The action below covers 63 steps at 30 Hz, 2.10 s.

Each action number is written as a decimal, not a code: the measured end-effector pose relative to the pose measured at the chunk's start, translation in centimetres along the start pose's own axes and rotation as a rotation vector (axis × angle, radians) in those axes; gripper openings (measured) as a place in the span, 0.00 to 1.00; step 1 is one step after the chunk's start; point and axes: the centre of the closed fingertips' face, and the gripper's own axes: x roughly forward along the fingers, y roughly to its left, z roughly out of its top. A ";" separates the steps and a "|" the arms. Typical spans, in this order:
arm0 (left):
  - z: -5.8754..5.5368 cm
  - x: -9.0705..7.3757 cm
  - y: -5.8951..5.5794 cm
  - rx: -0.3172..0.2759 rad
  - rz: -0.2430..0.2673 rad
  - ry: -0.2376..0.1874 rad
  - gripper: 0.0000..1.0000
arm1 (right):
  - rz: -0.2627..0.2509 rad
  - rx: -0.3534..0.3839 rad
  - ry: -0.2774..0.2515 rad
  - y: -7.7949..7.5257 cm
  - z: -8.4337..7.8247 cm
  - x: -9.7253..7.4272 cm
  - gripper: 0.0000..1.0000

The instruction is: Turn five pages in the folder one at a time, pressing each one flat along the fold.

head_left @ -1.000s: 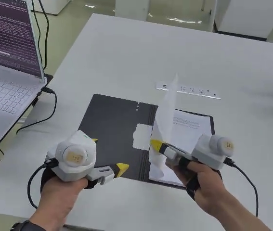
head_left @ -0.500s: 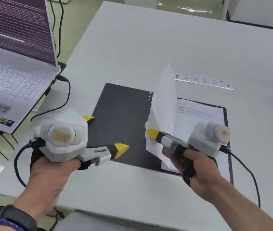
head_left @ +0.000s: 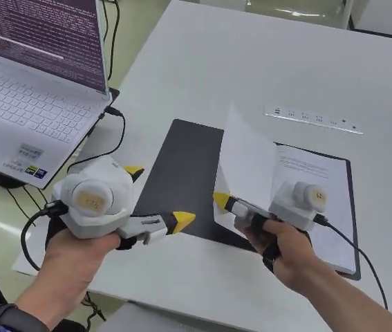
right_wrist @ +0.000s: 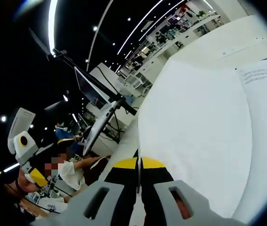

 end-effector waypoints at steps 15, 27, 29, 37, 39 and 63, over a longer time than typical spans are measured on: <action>-0.2 -0.9 0.7 -0.023 0.009 0.006 0.76 | -0.049 0.073 0.035 -2.1 -2.2 2.2 0.00; -0.3 -0.1 0.9 -0.030 0.004 0.018 0.76 | -0.118 0.136 0.074 -4.9 -4.4 3.2 0.00; -0.2 0.0 0.6 -0.030 0.001 0.018 0.76 | -0.125 0.146 0.080 -5.1 -4.7 3.4 0.01; -0.6 0.1 0.4 -0.028 0.000 0.029 0.76 | -0.109 0.195 0.070 -4.5 -5.1 3.6 0.03; -0.7 0.1 0.4 -0.033 0.001 0.028 0.76 | -0.102 0.201 0.071 -4.3 -5.0 3.7 0.06; -2.1 2.3 0.4 -0.042 -0.022 0.059 0.74 | 0.046 0.164 0.116 -1.1 -6.0 1.2 0.40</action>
